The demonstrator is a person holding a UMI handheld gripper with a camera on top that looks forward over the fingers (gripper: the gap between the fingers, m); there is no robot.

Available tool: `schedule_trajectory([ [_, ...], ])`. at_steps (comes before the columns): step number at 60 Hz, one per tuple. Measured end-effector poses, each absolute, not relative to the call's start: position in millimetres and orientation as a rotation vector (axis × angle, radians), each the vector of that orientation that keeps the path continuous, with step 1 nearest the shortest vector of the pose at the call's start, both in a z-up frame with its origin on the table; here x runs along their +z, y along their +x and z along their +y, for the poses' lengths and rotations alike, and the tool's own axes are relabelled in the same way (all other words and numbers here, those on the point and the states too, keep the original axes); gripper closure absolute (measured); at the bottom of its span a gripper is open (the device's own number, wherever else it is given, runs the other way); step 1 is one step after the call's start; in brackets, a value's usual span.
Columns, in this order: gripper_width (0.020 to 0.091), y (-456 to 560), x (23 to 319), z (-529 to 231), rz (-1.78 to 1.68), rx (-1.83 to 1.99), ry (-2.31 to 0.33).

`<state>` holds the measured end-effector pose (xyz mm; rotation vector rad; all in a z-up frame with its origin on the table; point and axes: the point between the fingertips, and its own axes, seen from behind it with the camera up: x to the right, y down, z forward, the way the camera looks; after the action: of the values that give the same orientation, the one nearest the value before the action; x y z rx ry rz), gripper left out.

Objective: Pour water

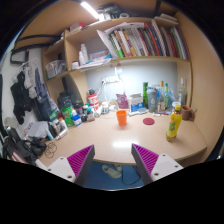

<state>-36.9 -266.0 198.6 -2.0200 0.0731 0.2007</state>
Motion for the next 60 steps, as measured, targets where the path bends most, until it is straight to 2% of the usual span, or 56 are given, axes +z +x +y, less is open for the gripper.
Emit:
schedule_trajectory([
  [7,0.03,-17.5,206.7,-264.7,0.1,0.137,-1.972],
  [17,0.0299,51.3,189.7,-259.1,0.17,-0.034,-1.945],
  [26,0.0298,143.8,158.3,-229.1,0.261,-0.16,-1.911],
  [36,0.0293,232.4,113.1,-160.9,0.296,-0.246,-1.868],
  [47,0.0294,286.0,67.1,-82.0,0.319,-0.283,-1.842],
  [51,0.0309,293.4,60.1,-59.4,0.305,-0.286,-1.828],
  [55,0.0661,294.7,49.0,-45.8,0.268,-0.288,-1.852],
  [57,0.0668,296.4,53.5,-41.8,0.276,-0.287,-1.825],
  [59,0.0715,299.6,52.4,-42.6,0.309,-0.298,-1.823],
  [60,0.0706,300.9,51.4,-42.5,0.33,-0.297,-1.821],
])
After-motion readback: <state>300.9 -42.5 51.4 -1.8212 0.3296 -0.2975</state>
